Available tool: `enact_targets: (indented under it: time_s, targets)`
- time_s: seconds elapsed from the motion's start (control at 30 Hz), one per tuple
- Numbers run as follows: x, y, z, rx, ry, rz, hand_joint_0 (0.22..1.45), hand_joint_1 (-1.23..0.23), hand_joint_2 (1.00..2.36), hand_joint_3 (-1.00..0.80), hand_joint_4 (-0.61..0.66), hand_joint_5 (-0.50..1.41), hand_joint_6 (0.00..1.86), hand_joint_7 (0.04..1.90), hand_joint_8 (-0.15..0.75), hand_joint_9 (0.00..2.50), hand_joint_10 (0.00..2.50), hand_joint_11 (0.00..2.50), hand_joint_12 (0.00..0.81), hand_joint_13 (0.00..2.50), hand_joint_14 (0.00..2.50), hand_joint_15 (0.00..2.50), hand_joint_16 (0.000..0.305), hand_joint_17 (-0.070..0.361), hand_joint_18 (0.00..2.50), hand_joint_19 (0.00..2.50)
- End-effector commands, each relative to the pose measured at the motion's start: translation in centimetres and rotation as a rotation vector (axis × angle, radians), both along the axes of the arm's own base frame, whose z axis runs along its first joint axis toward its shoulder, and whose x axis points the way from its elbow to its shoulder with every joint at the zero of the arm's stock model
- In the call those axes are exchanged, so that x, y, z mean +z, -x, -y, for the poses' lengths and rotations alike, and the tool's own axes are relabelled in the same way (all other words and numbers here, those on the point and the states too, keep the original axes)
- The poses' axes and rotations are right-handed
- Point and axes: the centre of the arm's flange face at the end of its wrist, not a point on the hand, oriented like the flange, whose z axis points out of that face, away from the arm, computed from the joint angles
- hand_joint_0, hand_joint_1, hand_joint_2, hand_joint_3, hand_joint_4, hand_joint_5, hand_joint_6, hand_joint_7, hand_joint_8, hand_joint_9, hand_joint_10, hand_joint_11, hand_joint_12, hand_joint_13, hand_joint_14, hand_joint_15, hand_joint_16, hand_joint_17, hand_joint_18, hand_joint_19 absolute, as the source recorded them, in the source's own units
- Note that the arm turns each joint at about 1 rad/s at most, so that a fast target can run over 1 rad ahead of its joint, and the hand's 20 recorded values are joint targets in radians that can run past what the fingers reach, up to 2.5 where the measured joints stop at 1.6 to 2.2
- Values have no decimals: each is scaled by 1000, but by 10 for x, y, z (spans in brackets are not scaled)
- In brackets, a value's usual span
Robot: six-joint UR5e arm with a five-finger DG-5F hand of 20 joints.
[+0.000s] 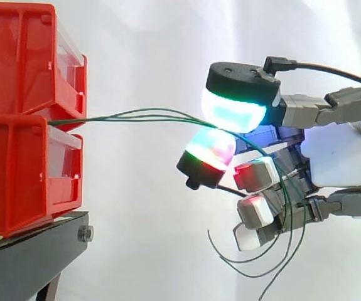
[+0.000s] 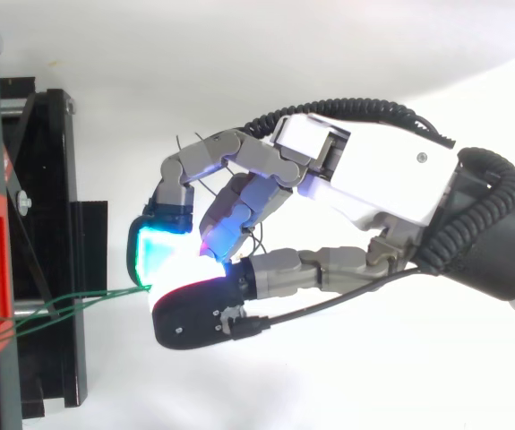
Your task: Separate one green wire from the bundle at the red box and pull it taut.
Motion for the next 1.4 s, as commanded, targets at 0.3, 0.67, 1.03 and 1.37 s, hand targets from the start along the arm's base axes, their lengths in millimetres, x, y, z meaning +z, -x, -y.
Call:
enact_targets:
  time_s: [0.3, 0.67, 1.03, 1.37]
  targets:
    - [0, 1, 0, -4, 2, -6, 619, -743, 1026, -117, 5, -162, 907, 1129, 259, 1217, 29, 1023, 343, 1013, 28, 786, 57, 128, 674, 738]
    - [0, 0, 0, -4, -1, 3, 581, -595, 1016, -109, 38, -142, 875, 1107, 291, 1255, 28, 970, 388, 1010, 25, 726, 66, 149, 710, 730]
    - [0, 0, 0, -4, -1, 3, 506, -668, 1000, -500, 74, -145, 857, 1069, 285, 1234, 30, 998, 362, 993, 27, 742, 62, 139, 685, 740]
    - [0, 0, 0, -4, -2, 4, 517, -770, 1000, -500, 85, -142, 845, 1073, 273, 1219, 30, 980, 354, 992, 27, 732, 60, 135, 681, 734]
